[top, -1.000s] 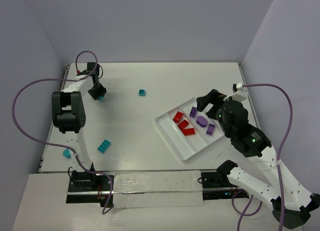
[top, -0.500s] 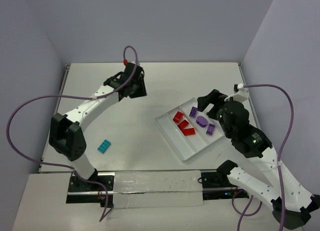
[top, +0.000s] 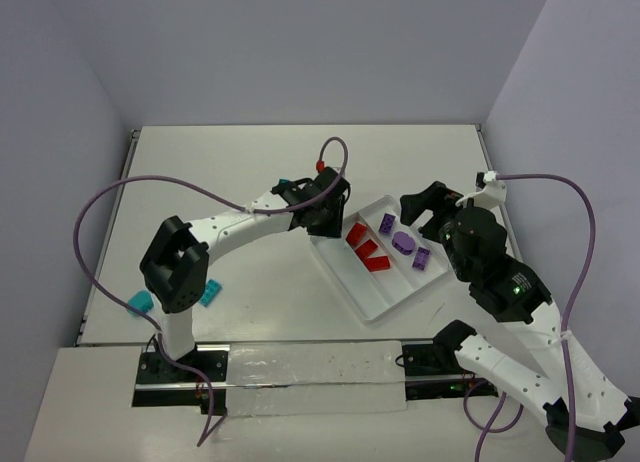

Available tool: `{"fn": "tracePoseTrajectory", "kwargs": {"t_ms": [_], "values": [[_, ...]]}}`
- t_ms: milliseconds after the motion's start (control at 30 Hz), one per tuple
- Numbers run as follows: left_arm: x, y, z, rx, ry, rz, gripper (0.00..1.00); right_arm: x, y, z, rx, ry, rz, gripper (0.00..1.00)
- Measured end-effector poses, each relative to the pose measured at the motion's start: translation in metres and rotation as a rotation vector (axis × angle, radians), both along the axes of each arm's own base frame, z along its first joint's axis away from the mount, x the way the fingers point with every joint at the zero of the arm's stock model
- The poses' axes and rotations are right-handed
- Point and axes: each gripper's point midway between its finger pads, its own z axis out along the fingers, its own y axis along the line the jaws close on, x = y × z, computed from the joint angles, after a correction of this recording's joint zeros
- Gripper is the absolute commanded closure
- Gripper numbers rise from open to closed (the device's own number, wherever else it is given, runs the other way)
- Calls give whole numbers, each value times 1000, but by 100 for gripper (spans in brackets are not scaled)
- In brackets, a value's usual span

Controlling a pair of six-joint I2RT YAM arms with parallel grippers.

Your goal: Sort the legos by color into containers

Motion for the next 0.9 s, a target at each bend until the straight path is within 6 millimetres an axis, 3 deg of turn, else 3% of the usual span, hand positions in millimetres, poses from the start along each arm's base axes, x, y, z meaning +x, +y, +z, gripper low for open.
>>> {"fn": "tracePoseTrajectory", "kwargs": {"t_ms": [267, 533, 600, 700, 833, 900], "values": [[1, -1, -23, 52, 15, 9, 97, -1, -1, -2, -5, 7, 0, 7], [3, 0, -27, 65, 12, 17, 65, -1, -1, -2, -5, 7, 0, 7], [4, 1, -28, 70, 7, 21, 50, -1, -1, -2, -5, 7, 0, 7], [5, 2, -28, 76, 1, 28, 37, -1, 0, -2, -5, 8, 0, 7], [7, 5, -28, 89, -8, 40, 24, 0, 0, -2, -6, 9, 0, 7], [8, 8, -28, 101, -13, 43, 23, 0, 0, -3, -7, 10, 0, 7]]}}
